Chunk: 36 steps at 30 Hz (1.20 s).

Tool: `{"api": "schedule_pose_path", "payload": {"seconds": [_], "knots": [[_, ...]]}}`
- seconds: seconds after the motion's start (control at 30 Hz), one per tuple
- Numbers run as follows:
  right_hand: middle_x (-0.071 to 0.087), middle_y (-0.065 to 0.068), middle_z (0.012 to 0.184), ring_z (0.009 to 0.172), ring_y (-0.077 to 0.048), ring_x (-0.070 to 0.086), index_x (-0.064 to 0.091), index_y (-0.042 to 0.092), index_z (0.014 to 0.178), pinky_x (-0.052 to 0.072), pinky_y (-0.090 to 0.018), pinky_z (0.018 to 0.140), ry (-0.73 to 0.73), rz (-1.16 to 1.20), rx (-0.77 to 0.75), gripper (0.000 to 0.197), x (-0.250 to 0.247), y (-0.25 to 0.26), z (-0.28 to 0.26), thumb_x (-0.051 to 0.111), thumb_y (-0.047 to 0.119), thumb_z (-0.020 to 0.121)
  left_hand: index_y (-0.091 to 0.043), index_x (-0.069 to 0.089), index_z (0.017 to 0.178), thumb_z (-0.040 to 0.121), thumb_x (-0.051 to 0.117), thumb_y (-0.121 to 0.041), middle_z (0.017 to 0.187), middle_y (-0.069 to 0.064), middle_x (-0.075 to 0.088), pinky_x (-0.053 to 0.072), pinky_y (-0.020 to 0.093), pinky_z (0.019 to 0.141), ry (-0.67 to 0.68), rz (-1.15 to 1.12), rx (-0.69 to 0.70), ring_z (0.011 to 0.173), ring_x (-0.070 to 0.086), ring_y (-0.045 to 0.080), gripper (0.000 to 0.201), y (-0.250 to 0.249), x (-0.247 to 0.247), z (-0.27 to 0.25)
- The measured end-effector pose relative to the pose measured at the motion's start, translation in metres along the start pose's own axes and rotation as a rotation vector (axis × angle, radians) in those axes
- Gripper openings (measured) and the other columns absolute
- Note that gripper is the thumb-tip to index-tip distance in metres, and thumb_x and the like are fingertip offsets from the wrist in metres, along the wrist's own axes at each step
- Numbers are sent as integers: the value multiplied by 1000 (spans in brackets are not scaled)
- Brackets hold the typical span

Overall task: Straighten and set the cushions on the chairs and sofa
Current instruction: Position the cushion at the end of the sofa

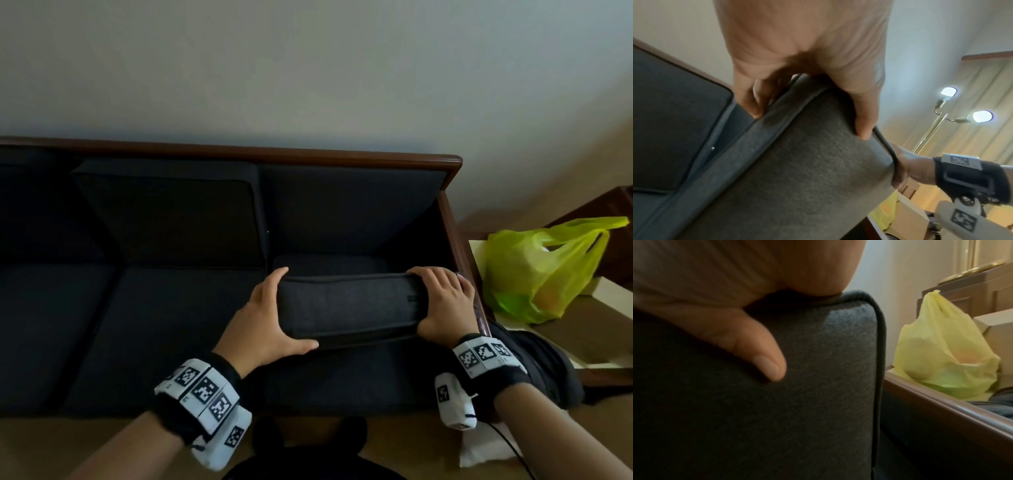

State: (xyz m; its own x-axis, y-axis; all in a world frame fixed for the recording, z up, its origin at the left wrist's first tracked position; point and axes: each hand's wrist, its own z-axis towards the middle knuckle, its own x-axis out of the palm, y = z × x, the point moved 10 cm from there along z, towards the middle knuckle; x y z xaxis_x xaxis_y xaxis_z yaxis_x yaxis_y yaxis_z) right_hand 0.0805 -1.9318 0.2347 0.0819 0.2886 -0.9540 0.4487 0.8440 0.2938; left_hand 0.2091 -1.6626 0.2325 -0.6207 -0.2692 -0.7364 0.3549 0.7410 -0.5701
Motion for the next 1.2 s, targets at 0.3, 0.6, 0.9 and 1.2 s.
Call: {"api": "schedule_pose_path", "payload": {"seconds": [0.3,0.6,0.9,1.2], "knots": [[12,0,161,152,-22,-3,6,27,154,3,-47,124,206,53,-156,118,13,68,-17,79,25,61,-39,-13,150,63,81,-53,164,12,9,34,42,112,29,-31,138,140,37,31,128,-65,26,15],[43,9,133,127,-14,41,29,33,139,31,-49,113,-31,239,-225,106,-31,48,-32,84,41,48,-44,8,151,63,82,-48,158,-14,27,26,37,119,254,-196,406,143,30,6,115,-64,61,33],[50,11,119,112,-10,48,43,30,126,34,-38,103,-136,402,-155,81,-42,9,-75,67,39,50,-22,36,138,48,82,-51,134,-2,48,38,39,109,169,172,443,121,51,20,105,-49,123,62],[52,11,109,103,-10,50,43,34,118,37,-38,94,-267,470,-69,79,-71,-5,-83,68,37,44,-19,56,103,34,63,-64,87,-10,66,35,28,73,-32,404,625,73,65,14,82,-97,97,60]]}}
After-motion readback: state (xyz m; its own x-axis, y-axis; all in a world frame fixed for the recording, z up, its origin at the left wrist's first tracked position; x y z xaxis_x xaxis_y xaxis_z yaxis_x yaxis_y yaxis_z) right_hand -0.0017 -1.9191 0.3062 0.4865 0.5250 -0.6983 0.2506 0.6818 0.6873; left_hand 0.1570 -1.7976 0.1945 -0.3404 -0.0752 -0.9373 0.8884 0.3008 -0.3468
